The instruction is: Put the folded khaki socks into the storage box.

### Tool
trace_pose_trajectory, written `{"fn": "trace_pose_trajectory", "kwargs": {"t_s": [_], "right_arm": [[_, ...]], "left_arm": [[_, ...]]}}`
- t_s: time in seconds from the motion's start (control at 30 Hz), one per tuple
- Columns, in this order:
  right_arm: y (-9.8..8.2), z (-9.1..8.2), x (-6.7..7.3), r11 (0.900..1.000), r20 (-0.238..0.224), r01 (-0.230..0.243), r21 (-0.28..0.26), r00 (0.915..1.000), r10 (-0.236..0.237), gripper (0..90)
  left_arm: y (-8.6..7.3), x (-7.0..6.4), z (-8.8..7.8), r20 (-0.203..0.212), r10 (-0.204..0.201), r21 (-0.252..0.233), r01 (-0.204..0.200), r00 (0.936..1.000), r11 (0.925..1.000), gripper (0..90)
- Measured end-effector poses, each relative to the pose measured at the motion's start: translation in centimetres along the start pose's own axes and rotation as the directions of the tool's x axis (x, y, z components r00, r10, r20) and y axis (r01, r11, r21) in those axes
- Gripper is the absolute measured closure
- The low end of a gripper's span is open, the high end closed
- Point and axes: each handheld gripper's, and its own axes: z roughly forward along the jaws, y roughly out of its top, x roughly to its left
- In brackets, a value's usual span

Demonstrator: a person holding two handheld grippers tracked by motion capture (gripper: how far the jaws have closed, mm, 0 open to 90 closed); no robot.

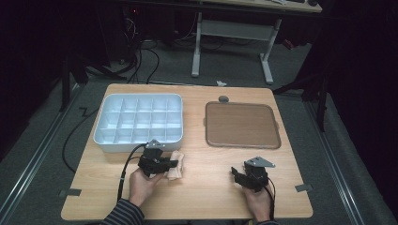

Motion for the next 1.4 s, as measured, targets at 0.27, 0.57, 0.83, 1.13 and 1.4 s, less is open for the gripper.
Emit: {"fn": "trace_pose_trajectory", "kwargs": {"t_s": [0.27, 0.57, 0.83, 1.13, 1.4], "right_arm": [[0.0, 0.0, 0.1, 1.0, 0.008, 0.008, 0.003, 0.9999, -0.008, 38.8], [0.0, 0.0, 0.1, 1.0, 0.007, 0.008, 0.004, 0.9999, -0.008, 38.6], [0.0, 0.0, 0.0, 1.0, 0.001, 0.001, 0.001, 1.0, -0.001, 38.7], [0.0, 0.0, -0.1, 1.0, -0.005, -0.005, -0.001, 1.0, 0.005, 38.7], [0.0, 0.0, -0.1, 1.0, -0.005, -0.006, -0.001, 1.0, 0.006, 38.7]], "left_arm": [[-0.3, 0.5, -1.0, -0.009, 0.005, -0.003, -0.005, 0.9999, 1.0, 73.4], [-0.1, 1.1, -2.0, -0.013, -0.006, 0.0, 0.006, 0.9999, 1.0, 73.3], [0.1, 1.3, -2.7, -0.033, 0.002, -0.001, -0.002, 0.9995, 1.0, 73.3], [0.1, 2.0, -3.8, -0.016, -0.025, -0.023, 0.025, 0.9996, 0.9994, 73.2], [0.2, 2.4, -4.6, -0.02, -0.015, -0.006, 0.015, 0.9997, 0.9999, 73.2]]}}
